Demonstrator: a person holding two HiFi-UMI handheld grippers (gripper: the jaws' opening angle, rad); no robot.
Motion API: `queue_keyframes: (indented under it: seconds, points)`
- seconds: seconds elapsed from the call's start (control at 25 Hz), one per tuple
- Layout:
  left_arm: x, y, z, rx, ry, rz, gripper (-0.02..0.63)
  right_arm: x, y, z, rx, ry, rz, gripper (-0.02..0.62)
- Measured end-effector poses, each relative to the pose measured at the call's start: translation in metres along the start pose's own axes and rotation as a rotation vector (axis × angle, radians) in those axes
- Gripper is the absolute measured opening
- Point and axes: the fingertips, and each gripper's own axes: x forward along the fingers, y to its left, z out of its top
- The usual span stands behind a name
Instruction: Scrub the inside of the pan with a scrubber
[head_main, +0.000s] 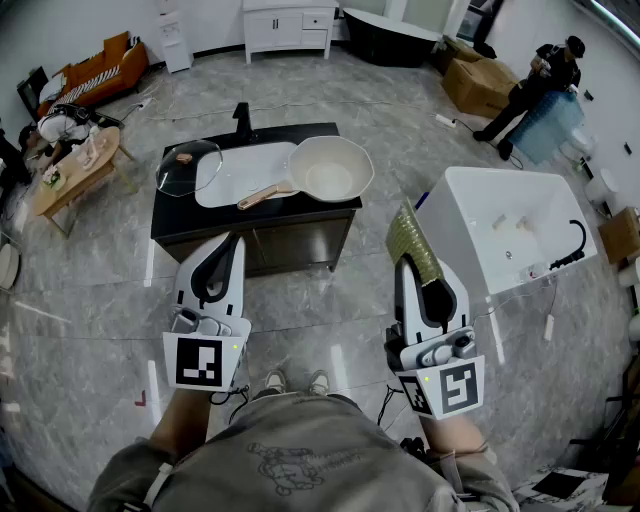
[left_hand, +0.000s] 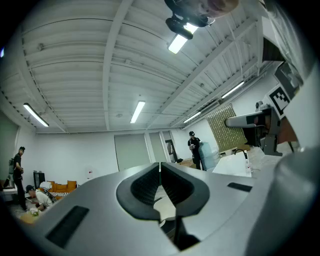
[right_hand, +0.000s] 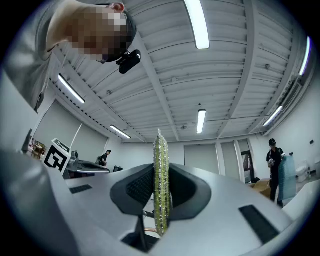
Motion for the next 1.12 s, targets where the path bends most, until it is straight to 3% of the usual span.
queue_keyframes:
  seconds: [0.28, 1.12]
  points:
    - [0.000, -0.018, -0.003, 0.011, 0.020, 0.006, 0.026, -0.012, -0.014, -0.002, 0.042, -0.021, 0.012, 0.074]
    - [0.007, -0.060, -0.014, 0.037, 0.067, 0.050, 0.026, -0.030, -0.049, -0.042, 0.112, 0.045, 0.081, 0.074]
